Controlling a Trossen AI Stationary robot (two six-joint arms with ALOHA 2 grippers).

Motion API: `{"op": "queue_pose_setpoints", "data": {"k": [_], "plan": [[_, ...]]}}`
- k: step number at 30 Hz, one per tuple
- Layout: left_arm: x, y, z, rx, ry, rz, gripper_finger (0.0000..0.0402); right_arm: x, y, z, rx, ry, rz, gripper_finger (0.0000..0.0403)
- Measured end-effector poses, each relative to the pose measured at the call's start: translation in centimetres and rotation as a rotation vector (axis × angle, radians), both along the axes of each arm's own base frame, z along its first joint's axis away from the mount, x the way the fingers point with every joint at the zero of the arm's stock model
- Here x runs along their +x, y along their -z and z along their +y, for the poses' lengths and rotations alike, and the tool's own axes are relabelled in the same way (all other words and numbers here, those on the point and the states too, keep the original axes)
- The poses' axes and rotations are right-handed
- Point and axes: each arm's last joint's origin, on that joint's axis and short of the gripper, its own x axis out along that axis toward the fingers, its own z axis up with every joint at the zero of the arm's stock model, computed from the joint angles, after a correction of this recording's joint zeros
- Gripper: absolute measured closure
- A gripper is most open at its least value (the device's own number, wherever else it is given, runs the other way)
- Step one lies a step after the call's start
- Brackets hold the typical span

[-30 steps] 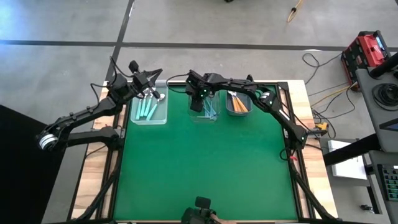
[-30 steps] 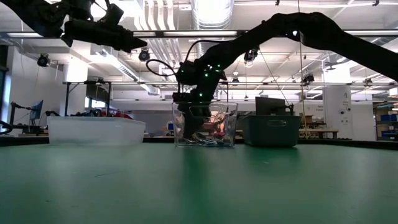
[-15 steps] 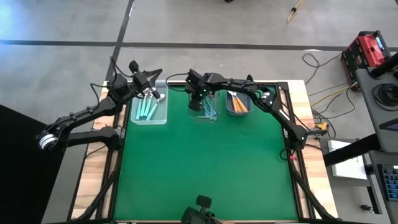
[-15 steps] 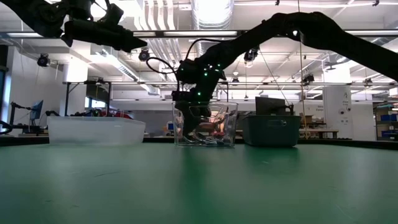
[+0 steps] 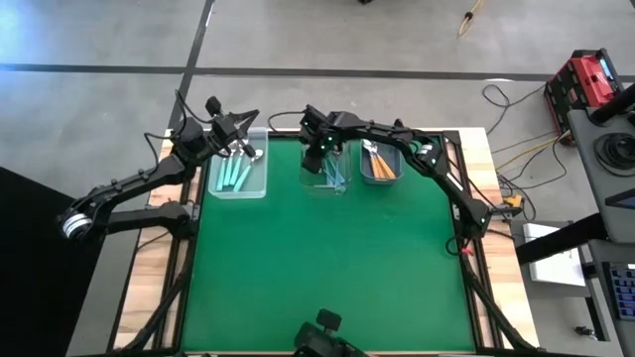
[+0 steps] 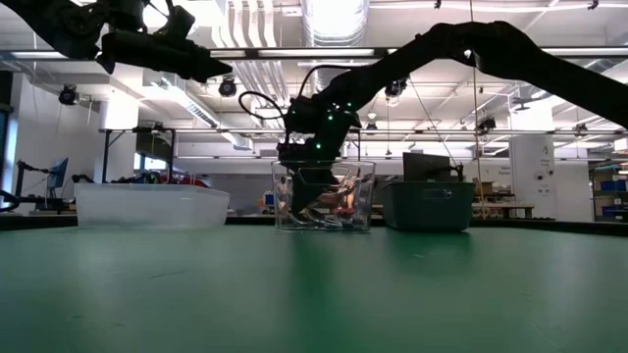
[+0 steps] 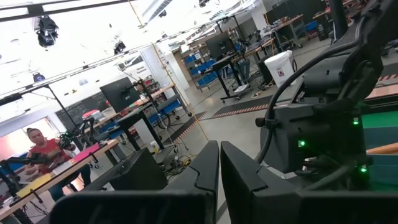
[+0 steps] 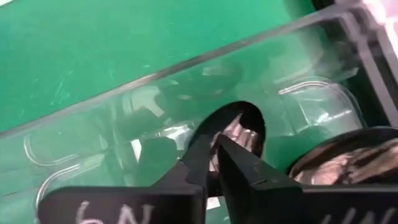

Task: Sort silverware by color (type)
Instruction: Adjust the blue spoons in the transparent bin

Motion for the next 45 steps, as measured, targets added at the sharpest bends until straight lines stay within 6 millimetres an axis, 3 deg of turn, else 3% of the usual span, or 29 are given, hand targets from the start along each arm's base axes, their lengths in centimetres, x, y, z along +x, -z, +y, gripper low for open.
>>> {"op": "queue_pose_setpoints", "data": {"k": [12,19,28,32,38,42,45], "plan": [[0.0,0.1,0.0,-0.008,0.000,0.008,0.0401,-0.1,0.3,0.3,-0.101,-0.231,0.042,0.0200],[0.0,0.1,0.0,-0.007,0.000,0.006,0.0401,0.1,0.2,0.1,-0.146,-0.209,0.032,0.0156],[0.0,0.0,0.0,0.001,0.000,0.002,0.0401,0.2,0.1,-0.4,-0.227,-0.082,0.059,0.0167],[0.0,0.0,0.0,0.001,-0.001,0.003,0.0401,0.0,0.0,-0.3,-0.183,-0.073,0.069,0.0177],[0.0,0.1,0.0,-0.001,-0.001,0.012,0.0401,-1.1,-1.9,0.3,-0.068,-0.083,0.148,0.0194],[0.0,0.1,0.0,0.000,-0.002,0.015,0.0401,-1.8,-1.9,0.8,0.011,-0.104,0.199,0.0228],[0.0,0.1,0.0,0.001,-0.002,0.015,0.0401,-1.9,-1.3,1.0,0.033,-0.113,0.223,0.0279]]}}
